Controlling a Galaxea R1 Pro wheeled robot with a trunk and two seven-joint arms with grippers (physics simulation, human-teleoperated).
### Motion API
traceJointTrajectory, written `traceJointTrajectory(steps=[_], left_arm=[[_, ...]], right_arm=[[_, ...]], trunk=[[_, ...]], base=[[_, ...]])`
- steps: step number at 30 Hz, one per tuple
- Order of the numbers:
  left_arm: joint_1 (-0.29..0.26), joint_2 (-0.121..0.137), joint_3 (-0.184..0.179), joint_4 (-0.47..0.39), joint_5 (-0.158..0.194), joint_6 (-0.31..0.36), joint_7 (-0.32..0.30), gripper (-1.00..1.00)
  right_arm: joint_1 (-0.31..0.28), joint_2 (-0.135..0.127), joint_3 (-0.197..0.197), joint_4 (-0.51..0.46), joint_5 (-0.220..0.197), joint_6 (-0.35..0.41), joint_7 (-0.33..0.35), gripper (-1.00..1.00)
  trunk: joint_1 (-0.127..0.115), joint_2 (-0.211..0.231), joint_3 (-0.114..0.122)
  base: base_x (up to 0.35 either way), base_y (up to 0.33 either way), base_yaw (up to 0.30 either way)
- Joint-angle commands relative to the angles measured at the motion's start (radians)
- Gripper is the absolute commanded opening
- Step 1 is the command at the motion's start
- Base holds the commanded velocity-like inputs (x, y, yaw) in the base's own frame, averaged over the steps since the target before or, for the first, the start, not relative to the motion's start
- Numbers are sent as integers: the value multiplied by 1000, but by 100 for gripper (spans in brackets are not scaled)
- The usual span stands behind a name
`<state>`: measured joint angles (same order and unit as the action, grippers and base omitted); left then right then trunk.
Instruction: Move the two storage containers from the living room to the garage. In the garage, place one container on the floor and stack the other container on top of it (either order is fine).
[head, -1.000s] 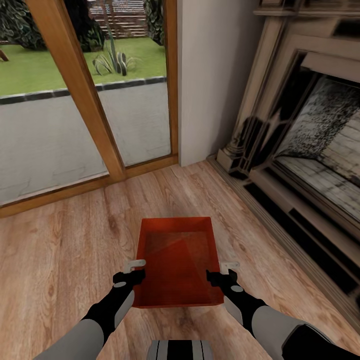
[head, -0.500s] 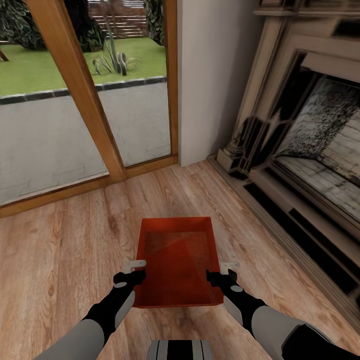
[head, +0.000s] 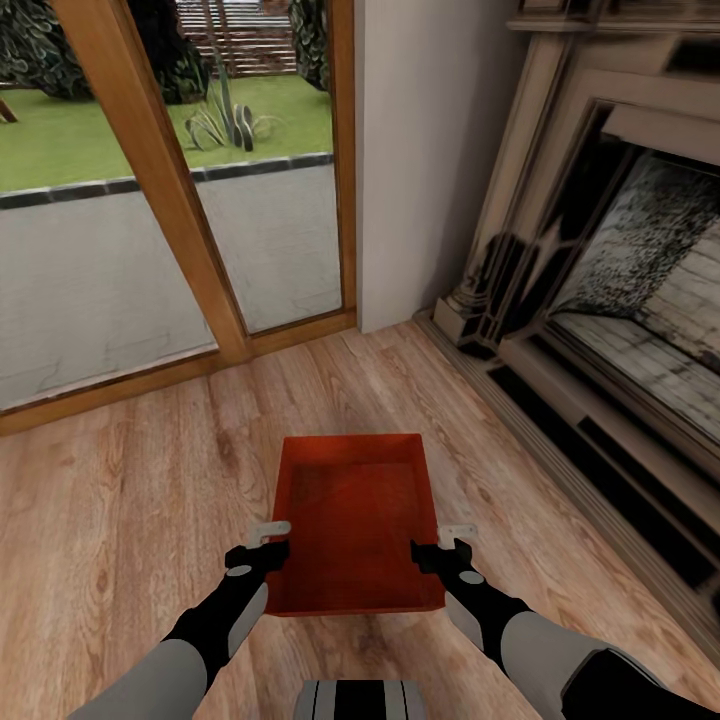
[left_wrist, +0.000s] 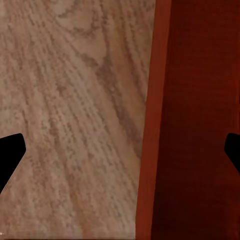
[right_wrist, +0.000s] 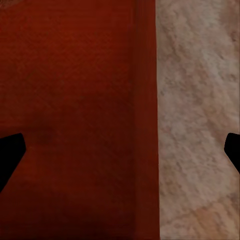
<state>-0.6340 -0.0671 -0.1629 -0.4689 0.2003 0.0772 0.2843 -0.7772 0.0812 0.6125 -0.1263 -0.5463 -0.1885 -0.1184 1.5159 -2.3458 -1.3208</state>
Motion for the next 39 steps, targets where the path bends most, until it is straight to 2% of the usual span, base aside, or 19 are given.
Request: traceJointTrajectory(steps=[1,6,11,19,39], left_arm=[[0,1,-9,-2,10,5,9,100],[0,2,-7,2,9,5,9,100],[0,4,-5,30,9,0,9,100],[0,3,-7,70,8,-2,8,100],[0,0,-9,57,7,-4,1,100]], right_arm=[[-1,0,8,1,-7,-3,-4,100],[-1,1,8,1,-7,-3,-5,100],[-1,-12,10,0,-6,-5,-6,100],[-1,-11,10,0,-6,-5,-6,100],[-1,-12,10,0,-5,-2,-6,100]], trunk=[[0,0,-1],[0,0,-1],[0,0,-1],[0,0,-1],[0,0,-1]], base=[[0,0,0],[0,0,0],[0,0,0],[0,0,0],[0,0,0]])
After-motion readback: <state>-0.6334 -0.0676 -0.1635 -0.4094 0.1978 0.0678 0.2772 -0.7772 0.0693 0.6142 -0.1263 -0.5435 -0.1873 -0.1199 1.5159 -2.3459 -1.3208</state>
